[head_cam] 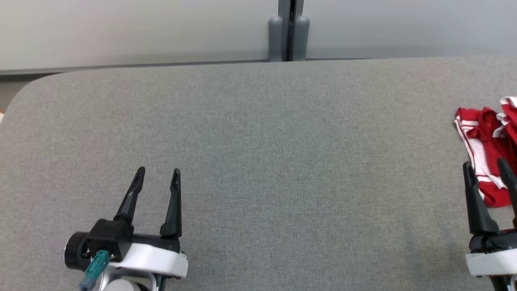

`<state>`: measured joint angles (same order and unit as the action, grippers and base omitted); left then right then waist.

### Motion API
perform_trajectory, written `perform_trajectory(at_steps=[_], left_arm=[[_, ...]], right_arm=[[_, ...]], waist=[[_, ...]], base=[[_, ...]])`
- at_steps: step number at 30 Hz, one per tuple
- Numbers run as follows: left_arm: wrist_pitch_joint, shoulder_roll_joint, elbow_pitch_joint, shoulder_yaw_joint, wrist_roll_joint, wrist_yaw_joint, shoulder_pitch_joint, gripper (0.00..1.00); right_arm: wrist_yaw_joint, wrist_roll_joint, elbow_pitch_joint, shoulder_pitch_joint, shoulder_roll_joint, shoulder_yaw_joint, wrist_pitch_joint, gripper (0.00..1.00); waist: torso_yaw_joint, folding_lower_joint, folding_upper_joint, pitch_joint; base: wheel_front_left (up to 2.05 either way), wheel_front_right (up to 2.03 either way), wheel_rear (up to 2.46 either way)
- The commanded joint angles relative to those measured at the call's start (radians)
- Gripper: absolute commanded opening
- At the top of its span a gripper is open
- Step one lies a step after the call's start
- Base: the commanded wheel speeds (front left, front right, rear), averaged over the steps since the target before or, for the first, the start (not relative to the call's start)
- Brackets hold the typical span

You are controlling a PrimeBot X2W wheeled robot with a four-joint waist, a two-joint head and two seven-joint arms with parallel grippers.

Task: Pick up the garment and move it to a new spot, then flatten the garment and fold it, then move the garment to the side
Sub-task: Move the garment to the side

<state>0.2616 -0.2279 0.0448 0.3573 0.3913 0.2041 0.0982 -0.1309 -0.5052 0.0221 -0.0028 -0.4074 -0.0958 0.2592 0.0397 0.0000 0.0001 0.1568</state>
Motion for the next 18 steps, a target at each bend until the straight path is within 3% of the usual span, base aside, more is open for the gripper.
perform_trajectory(at_steps=[1, 10, 18], left_arm=[[0.004, 0.002, 0.002, -0.013, -0.005, -0.010, -0.016, 1.00], [0.004, 0.011, 0.050, -0.085, -0.004, -0.082, -0.096, 1.00], [0.004, 0.035, 0.073, -0.137, -0.011, -0.113, -0.150, 1.00]], right_arm=[[0.000, 0.008, 0.006, 0.013, 0.005, 0.002, -0.001, 1.00], [0.000, 0.069, 0.032, 0.070, 0.073, 0.022, -0.032, 1.00], [0.000, 0.116, 0.051, 0.105, 0.146, 0.050, -0.042, 1.00]], waist=[[0.001, 0.0000, -0.0001, -0.020], [-0.018, 0.0000, -0.0001, -0.111], [-0.032, 0.0000, -0.0001, -0.165]], base=[[0.00, 0.00, 0.00], [0.00, 0.00, 0.00], [0.00, 0.00, 0.00]])
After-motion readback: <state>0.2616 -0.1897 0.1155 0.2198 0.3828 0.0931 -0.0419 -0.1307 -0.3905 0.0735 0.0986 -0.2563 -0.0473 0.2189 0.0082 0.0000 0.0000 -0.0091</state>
